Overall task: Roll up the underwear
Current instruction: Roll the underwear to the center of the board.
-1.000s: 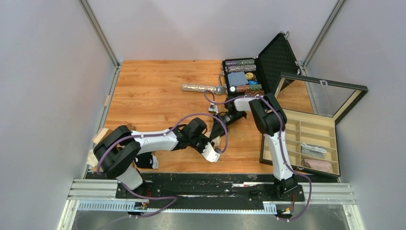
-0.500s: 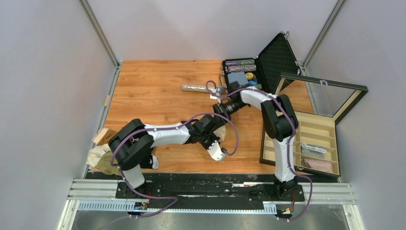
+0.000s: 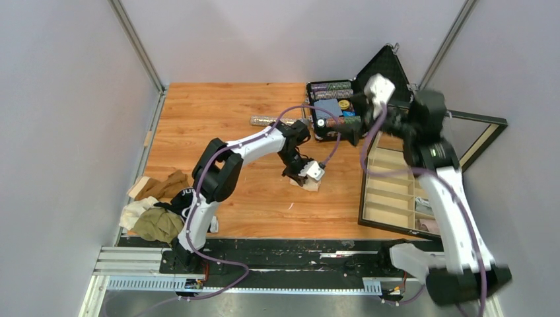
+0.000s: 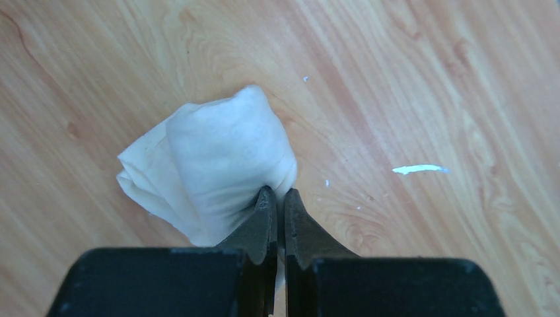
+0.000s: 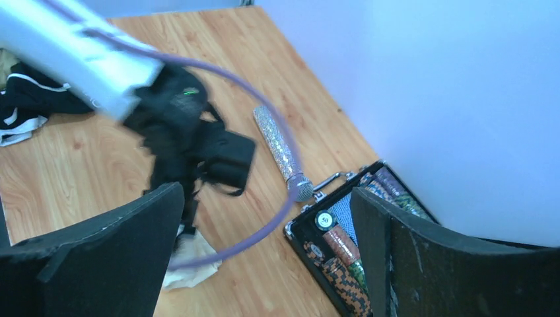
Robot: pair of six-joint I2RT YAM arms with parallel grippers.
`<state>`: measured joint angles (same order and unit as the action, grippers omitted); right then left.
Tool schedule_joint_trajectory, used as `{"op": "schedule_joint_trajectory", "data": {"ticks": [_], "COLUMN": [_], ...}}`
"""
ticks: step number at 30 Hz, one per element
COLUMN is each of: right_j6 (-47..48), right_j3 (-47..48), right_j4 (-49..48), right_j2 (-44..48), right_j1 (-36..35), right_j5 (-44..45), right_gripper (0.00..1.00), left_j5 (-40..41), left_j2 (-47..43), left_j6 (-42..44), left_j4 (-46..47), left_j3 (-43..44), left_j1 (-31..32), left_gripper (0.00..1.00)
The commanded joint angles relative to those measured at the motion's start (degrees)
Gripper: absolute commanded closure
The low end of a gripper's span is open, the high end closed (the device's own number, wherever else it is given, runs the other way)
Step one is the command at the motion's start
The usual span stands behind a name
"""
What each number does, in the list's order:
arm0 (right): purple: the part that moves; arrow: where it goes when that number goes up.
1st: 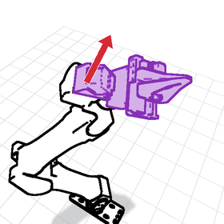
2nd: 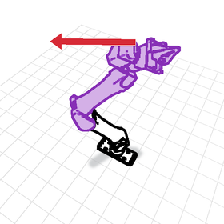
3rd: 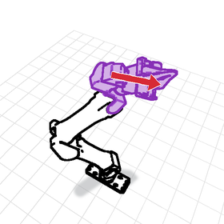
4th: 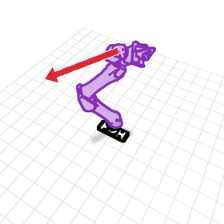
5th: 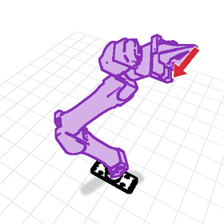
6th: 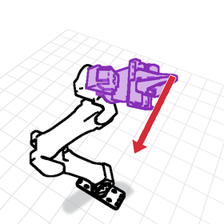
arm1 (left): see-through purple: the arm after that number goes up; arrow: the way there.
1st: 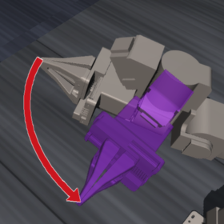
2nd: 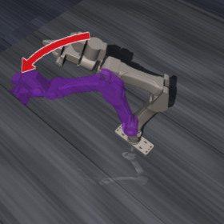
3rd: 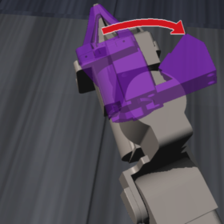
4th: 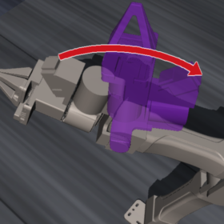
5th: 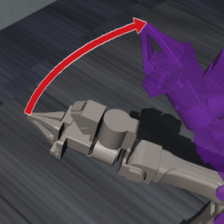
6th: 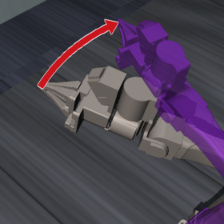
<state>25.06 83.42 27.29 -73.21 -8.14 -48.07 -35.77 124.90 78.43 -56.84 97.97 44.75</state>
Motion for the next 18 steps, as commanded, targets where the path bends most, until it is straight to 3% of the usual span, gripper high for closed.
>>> {"op": "schedule_joint_trajectory", "data": {"ticks": [1,5,9,14,18], "right_j6": [0.22,6.87,18.14,30.95,30.33], "right_j3": [-19.62,-24.18,-34.70,-48.47,-52.75], "right_j4": [-13.94,0.99,4.58,-5.63,-20.40], "right_j2": [17.90,23.90,26.99,23.33,14.36], "right_j1": [-1.56,-3.93,-14.27,-26.88,-29.21], "right_j5": [9.22,3.32,7.65,13.65,13.21], "right_gripper": [0.00,0.18,0.29,0.31,0.28], "left_j5": [-9.22,-16.30,-21.25,-24.80,-26.51], "left_j2": [9.21,13.41,17.20,19.50,19.76], "left_j6": [-1.20,-2.07,-3.11,-9.02,-13.57], "left_j4": [-23.35,-29.38,-33.75,-32.92,-29.58], "left_j3": [1.72,7.75,12.30,13.68,12.71], "left_j1": [-3.15,-7.21,-9.29,-10.39,-11.05], "left_gripper": [1.00,1.00,1.00,1.00,1.00]}}
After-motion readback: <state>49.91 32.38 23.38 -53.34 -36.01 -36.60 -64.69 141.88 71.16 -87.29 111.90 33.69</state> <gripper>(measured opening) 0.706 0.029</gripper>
